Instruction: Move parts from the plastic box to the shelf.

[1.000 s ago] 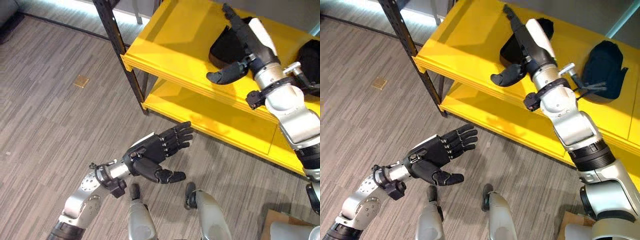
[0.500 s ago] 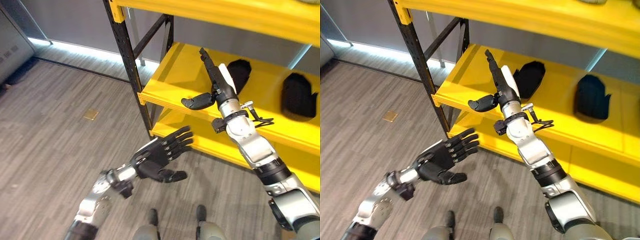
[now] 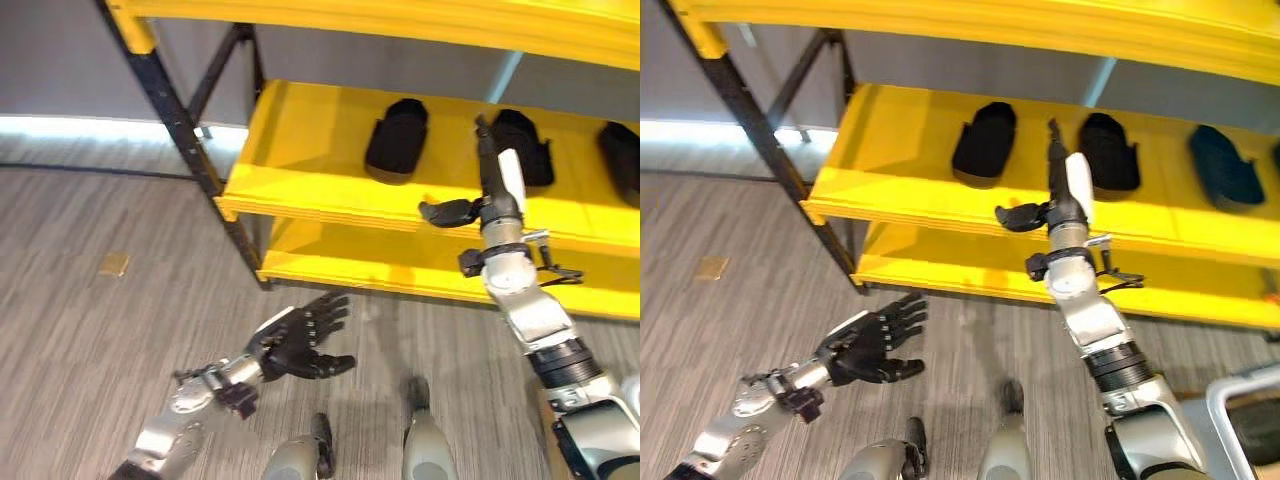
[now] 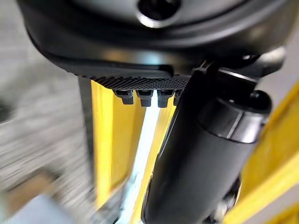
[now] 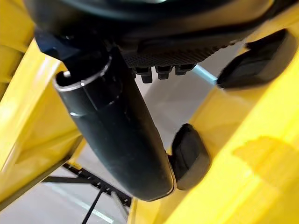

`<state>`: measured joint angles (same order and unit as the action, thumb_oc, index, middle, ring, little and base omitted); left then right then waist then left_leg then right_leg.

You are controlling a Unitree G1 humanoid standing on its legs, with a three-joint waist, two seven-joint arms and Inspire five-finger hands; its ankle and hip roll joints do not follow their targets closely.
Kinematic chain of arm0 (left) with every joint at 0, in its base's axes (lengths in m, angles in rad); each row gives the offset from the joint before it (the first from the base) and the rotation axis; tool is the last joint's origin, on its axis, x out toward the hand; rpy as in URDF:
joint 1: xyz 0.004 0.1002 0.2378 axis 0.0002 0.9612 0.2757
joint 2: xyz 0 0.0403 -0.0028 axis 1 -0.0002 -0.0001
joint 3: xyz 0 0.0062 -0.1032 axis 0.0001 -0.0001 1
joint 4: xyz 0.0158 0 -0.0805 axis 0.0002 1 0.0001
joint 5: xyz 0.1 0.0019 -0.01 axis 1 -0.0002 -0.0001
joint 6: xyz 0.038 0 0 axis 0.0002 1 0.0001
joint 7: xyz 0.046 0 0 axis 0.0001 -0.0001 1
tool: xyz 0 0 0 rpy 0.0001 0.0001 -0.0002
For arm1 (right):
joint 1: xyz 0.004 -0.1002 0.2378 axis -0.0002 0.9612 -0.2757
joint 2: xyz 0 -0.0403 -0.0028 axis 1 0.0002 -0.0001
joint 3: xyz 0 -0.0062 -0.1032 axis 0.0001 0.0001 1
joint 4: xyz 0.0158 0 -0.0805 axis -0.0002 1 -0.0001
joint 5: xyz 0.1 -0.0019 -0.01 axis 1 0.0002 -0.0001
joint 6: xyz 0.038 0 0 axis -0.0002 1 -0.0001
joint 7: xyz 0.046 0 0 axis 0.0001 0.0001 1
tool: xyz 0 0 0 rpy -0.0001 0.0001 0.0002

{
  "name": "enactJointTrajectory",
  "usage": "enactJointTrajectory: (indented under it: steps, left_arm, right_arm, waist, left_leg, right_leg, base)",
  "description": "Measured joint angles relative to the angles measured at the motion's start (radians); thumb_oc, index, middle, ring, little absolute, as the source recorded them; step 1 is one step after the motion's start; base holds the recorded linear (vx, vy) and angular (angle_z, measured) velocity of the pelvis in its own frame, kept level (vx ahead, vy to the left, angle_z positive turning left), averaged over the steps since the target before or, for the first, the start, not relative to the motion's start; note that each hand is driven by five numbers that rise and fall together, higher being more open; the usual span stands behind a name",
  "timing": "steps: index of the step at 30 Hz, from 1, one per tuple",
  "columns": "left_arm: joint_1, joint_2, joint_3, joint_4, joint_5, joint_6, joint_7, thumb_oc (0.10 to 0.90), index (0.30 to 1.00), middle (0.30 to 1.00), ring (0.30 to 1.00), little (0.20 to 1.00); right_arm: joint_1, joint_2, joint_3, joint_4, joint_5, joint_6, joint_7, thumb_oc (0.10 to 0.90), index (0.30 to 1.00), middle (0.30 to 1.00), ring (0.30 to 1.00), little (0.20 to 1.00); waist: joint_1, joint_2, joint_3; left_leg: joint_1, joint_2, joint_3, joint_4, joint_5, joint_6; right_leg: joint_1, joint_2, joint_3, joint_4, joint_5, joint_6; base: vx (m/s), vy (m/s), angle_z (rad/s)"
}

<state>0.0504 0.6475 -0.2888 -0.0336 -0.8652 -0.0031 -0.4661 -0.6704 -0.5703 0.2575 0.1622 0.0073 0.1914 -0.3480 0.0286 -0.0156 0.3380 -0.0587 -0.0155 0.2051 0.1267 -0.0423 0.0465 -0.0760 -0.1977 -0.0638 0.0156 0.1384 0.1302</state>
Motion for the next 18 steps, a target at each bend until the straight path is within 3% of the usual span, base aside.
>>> enactJointTrajectory:
  steps: [1,2,6,8,14,18]
  left_arm:
    - [-0.007,-0.036,-0.01,-0.025,-0.017,-0.003,-0.02,0.9,1.0,1.0,1.0,1.0]
    - [-0.01,-0.054,-0.024,-0.058,-0.025,0.0,-0.038,0.9,1.0,1.0,1.0,1.0]
    - [-0.032,-0.089,-0.03,-0.13,-0.034,0.001,-0.108,0.9,1.0,1.0,1.0,1.0]
    - [-0.041,-0.085,-0.017,-0.153,-0.034,0.002,-0.112,0.9,1.0,1.0,1.0,1.0]
    - [-0.035,-0.085,-0.018,-0.152,-0.034,0.024,-0.111,0.9,1.0,1.0,1.0,1.0]
    - [-0.035,-0.085,-0.019,-0.152,-0.034,0.049,-0.111,0.9,1.0,1.0,1.0,1.0]
  right_arm:
    - [-0.057,0.004,0.02,0.011,0.0,-0.011,0.023,0.9,1.0,1.0,1.0,1.0]
    - [-0.057,-0.007,0.026,0.01,-0.003,-0.024,0.038,0.9,1.0,1.0,1.0,1.0]
    - [-0.052,-0.021,0.027,0.009,-0.035,-0.023,0.058,0.9,1.0,1.0,1.0,1.0]
    - [-0.052,-0.049,0.024,-0.005,-0.083,-0.023,0.053,0.9,1.0,1.0,1.0,1.0]
    - [-0.052,-0.066,0.023,-0.007,-0.196,-0.021,0.055,0.9,1.0,1.0,1.0,1.0]
    - [-0.052,-0.069,0.025,-0.007,-0.252,-0.021,0.057,0.9,1.0,1.0,1.0,1.0]
  waist:
    - [0.004,0.03,0.005]
    - [-0.001,0.036,0.004]
    - [-0.004,0.038,0.004]
    - [-0.03,0.043,0.002]
    - [-0.045,0.083,0.002]
    - [-0.044,0.089,0.002]
  left_leg:
    - [-0.013,0.012,0.002,-0.016,0.023,-0.017]
    - [-0.009,0.017,-0.015,-0.037,0.034,-0.021]
    - [0.048,0.056,-0.019,-0.107,0.068,-0.055]
    - [0.073,0.072,-0.018,-0.158,0.094,-0.068]
    - [0.079,0.079,-0.018,-0.183,0.111,-0.074]
    - [0.079,0.082,-0.018,-0.186,0.114,-0.076]
  right_leg:
    - [-0.004,0.01,-0.015,-0.028,0.012,-0.014]
    - [-0.001,0.016,-0.028,-0.032,0.01,-0.018]
    - [0.024,0.059,-0.03,-0.034,-0.006,-0.05]
    - [0.031,0.082,-0.032,-0.052,-0.002,-0.066]
    - [0.034,0.093,-0.032,-0.067,0.007,-0.075]
    - [0.034,0.096,-0.034,-0.07,0.008,-0.076]
  base:
    - [-0.01,-0.139,0.12]
    - [0.05,-0.071,0.06]
    - [0.05,-0.017,-0.02]
    - [0.06,0.021,-0.09]
    - [0.06,-0.002,0.0]
    - [0.03,-0.013,0.01]
